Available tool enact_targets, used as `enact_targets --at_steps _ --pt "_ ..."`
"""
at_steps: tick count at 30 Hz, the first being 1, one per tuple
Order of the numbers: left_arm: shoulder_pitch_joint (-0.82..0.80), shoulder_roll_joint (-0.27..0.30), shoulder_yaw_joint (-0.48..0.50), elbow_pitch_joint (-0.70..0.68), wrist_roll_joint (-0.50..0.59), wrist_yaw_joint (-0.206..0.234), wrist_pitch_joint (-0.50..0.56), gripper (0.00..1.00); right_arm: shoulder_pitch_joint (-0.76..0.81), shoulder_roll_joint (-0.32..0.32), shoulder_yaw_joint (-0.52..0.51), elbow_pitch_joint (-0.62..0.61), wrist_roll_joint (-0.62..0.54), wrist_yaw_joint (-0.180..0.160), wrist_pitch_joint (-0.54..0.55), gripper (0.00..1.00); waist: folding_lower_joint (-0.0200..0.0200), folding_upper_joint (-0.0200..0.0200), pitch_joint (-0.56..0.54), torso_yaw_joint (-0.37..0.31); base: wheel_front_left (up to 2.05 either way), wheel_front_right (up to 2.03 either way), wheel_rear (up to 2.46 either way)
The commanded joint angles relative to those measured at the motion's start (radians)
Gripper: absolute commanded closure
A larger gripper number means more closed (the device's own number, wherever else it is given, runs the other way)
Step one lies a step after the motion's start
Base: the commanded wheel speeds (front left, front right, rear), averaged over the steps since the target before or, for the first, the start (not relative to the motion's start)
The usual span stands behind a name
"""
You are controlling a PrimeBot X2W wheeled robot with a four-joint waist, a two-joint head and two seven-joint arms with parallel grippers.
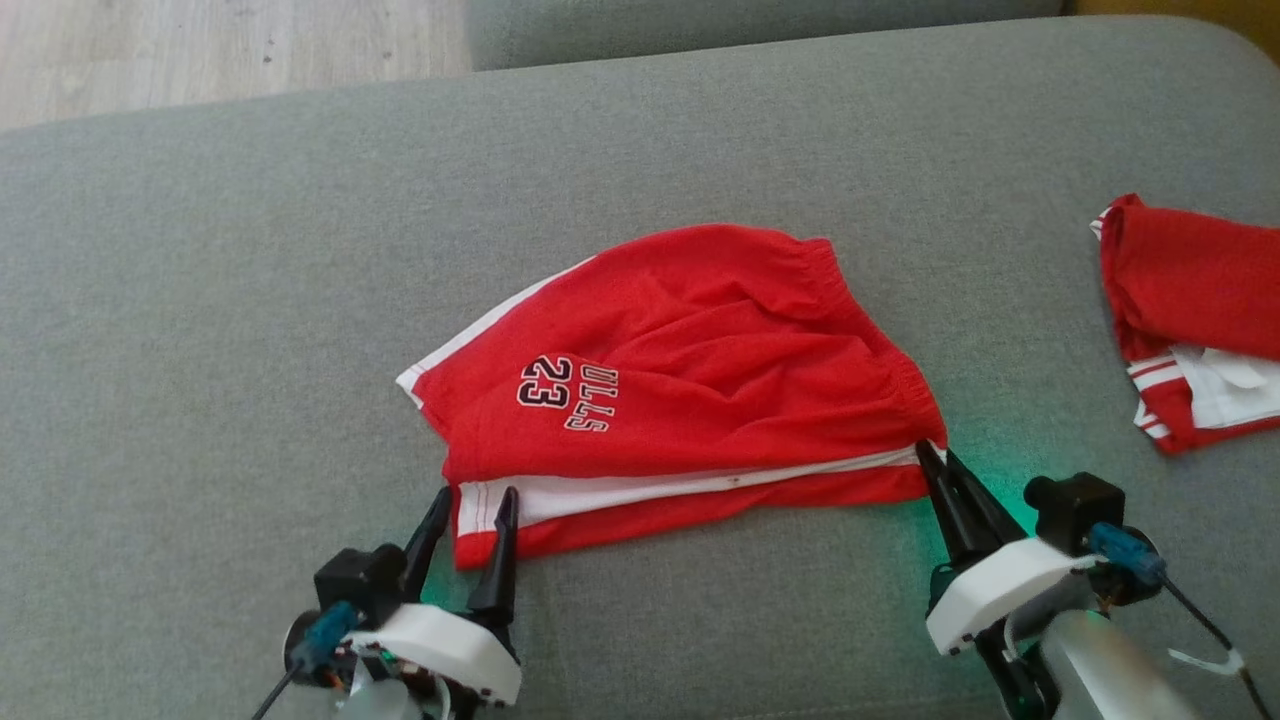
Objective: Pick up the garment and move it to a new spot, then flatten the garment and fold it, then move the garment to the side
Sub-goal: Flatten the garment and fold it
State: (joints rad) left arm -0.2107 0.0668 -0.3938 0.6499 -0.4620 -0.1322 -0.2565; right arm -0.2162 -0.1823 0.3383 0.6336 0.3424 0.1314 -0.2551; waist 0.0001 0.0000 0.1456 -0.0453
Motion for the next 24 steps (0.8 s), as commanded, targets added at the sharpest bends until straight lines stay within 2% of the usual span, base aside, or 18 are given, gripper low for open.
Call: enact_targets --at_steps 1,13,24 --pt "-0.029 0.011 0.022 -0.009 -0.007 0.002 -0.005 0.00 -0.025 -0.006 0.007 -0.027 -0.008 -0.001 -0.007 1.00 -0.0001 0.0000 0.003 -0.002 0.00 0.00 0.00" --pt "-0.007 0.010 -0.079 0.008 -0.085 0.002 -0.005 0.00 -0.020 0.009 -0.017 -0.017 -0.022 -0.001 -0.007 1.00 -0.0001 0.0000 -0.002 0.012 0.00 0.00 0.00" --pt "0.002 0.023 -0.114 0.046 -0.130 0.002 -0.005 0.00 -0.009 0.017 -0.018 -0.010 -0.024 -0.001 -0.007 1.00 -0.0001 0.0000 -0.026 0.021 0.00 0.00 0.00"
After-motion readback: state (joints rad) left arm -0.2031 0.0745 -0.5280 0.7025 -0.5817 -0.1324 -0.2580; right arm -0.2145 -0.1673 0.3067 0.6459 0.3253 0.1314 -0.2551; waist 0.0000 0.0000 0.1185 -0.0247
